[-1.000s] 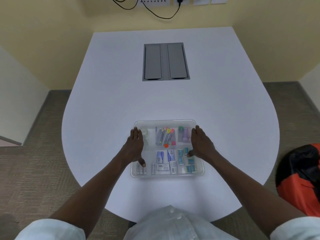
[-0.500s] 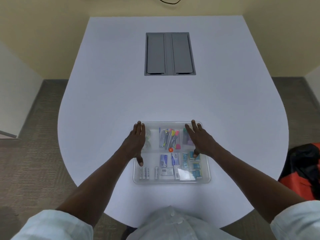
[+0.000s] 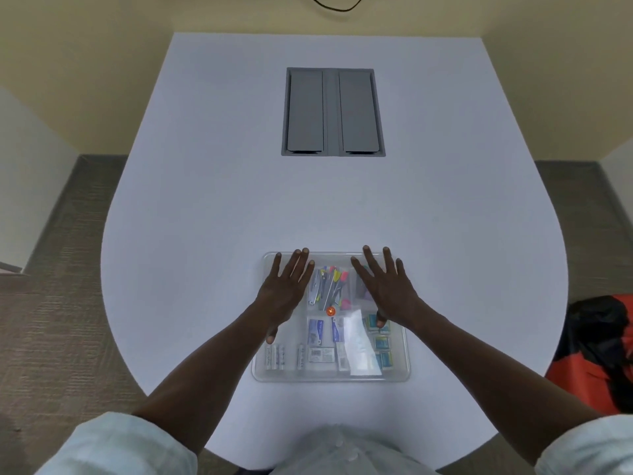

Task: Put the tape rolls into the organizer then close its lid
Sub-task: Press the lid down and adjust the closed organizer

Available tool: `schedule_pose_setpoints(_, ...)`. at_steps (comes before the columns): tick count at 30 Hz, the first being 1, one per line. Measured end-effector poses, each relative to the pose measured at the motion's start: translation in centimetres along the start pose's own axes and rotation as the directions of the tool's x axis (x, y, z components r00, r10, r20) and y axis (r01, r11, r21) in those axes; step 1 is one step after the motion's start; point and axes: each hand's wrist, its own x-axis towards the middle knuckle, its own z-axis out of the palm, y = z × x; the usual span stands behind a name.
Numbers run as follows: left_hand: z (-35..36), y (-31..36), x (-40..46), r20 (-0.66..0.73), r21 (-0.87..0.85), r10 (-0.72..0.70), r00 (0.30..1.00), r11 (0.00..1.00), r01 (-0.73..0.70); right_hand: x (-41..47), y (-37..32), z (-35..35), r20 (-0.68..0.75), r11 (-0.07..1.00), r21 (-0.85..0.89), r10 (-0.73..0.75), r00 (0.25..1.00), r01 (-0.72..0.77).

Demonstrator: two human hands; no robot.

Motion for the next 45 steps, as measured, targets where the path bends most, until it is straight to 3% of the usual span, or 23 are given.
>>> schedule_pose_setpoints(8,-0.5,-0.3,0.9,0.122,0.052,0.036,0.992,0.998,-0.042,1.0,0.3,-0.1,0.039,0.999,-0.018,-0.040,0.998,0.040)
schedule_pose_setpoints(14,-0.6,0.1,0.7,0.112,0.094,0.008,0.994,0.995,-0.018,0.6,0.1,-0.2,0.002,0.999,0.046,-0.019,1.000,0.019)
schedule_pose_setpoints(20,-0.8,0.2,0.5,0.125,0.096,0.015,0.992,0.995,-0.028,-0.5,-0.2,0.5,0.011,0.952,0.233,0.200,0.980,-0.197)
schedule_pose_setpoints(28,-0.5,0.1,0.5,0.096,0.116,0.019,0.995,0.993,-0.031,-0.7,0.7,0.7,0.031,0.956,0.253,0.147,0.989,-0.150)
schedule_pose_setpoints(33,-0.5,0.4,-1.0,0.035,0.125,0.021,0.999,0.992,-0.025,-1.9,0.4,0.6,-0.023,0.950,0.257,0.192,0.981,-0.180)
schedule_pose_setpoints(40,0.3,0.4,-4.6,-0.110,0.039,-0.127,0.986,0.991,0.132,-4.2,-0.9,1.3,-0.157,0.929,0.328,0.231,0.960,-0.170)
schedule_pose_setpoints(45,0.1,1.0,-6.7,-0.076,-0.054,-0.236,0.969,0.971,0.232,-5.6,-1.5,1.3,-0.155,0.923,0.353,0.220,0.963,-0.154)
